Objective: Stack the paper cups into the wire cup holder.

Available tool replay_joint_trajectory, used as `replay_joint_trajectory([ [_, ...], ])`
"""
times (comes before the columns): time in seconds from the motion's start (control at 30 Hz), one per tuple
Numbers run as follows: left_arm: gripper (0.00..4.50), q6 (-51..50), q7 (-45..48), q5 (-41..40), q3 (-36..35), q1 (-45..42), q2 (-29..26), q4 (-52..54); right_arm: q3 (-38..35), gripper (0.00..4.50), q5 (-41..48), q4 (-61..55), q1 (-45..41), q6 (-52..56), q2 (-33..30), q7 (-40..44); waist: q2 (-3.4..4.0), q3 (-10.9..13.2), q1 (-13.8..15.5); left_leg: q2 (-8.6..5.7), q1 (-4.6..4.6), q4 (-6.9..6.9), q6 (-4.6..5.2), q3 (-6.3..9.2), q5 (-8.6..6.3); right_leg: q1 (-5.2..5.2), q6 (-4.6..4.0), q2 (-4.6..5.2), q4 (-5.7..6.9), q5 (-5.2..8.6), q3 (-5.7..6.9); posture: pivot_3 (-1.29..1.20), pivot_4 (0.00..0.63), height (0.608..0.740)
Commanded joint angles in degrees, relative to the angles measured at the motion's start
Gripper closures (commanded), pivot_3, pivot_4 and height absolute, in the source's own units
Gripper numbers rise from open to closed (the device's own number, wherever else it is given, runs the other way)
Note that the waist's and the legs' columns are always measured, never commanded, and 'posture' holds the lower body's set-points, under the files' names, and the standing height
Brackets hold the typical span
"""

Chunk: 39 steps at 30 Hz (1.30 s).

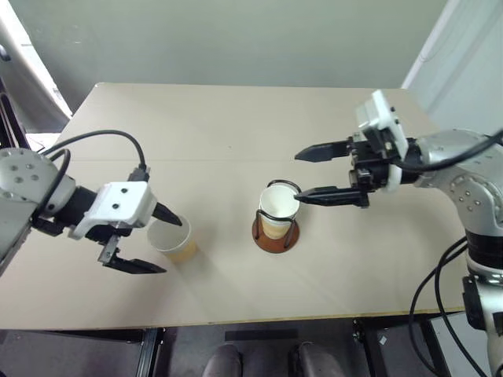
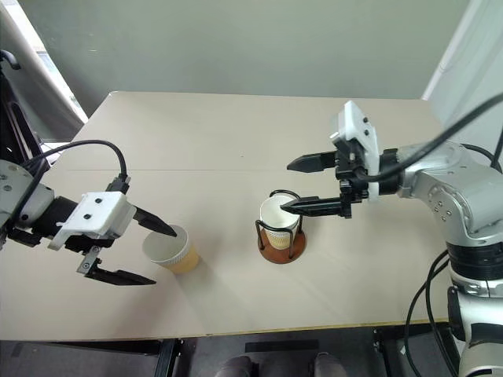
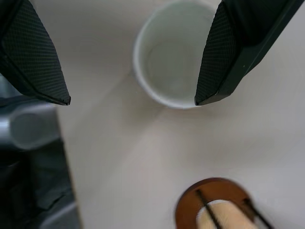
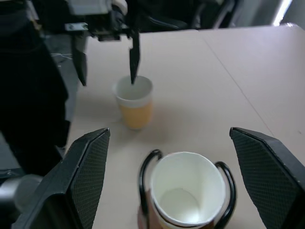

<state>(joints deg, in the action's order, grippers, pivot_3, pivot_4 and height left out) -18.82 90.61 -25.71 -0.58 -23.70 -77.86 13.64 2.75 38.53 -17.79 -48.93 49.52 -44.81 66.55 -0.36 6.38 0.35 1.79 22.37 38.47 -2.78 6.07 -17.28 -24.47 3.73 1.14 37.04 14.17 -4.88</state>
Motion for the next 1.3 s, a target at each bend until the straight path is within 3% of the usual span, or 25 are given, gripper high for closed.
replay_joint_trajectory([
  [0.03,0.0,0.74,0.96,0.71,-1.19,-1.09,-0.42,-0.09,-2.01,0.44,-1.32,-3.25,2.83,-6.78,-2.89,3.34,-0.01,-0.01,0.0,0.01,0.0,-0.01,0.0,0.01,0.0,0.0,0.0,0.0,0.01,0.0,0.02,0.0,0.15,0.74],
  [0.47,0.0,2.89,1.87,4.13,4.21,-6.66,3.28,-2.13,2.24,0.44,-8.69,-2.01,6.92,-17.52,-5.81,7.06,-0.01,-0.01,-0.11,0.01,-0.12,0.02,-0.01,-0.02,-0.04,0.01,-0.09,0.02,0.24,0.03,0.01,0.0,0.15,0.74],
  [1.3,0.0,8.95,1.89,8.4,10.06,-6.23,2.77,-3.07,1.48,0.44,-7.68,-0.15,6.06,-18.11,-4.05,8.19,-0.01,-0.01,-0.12,0.01,-0.12,0.03,-0.01,-0.03,-0.04,0.02,-0.09,0.02,0.23,0.03,0.01,0.0,0.15,0.74],
])
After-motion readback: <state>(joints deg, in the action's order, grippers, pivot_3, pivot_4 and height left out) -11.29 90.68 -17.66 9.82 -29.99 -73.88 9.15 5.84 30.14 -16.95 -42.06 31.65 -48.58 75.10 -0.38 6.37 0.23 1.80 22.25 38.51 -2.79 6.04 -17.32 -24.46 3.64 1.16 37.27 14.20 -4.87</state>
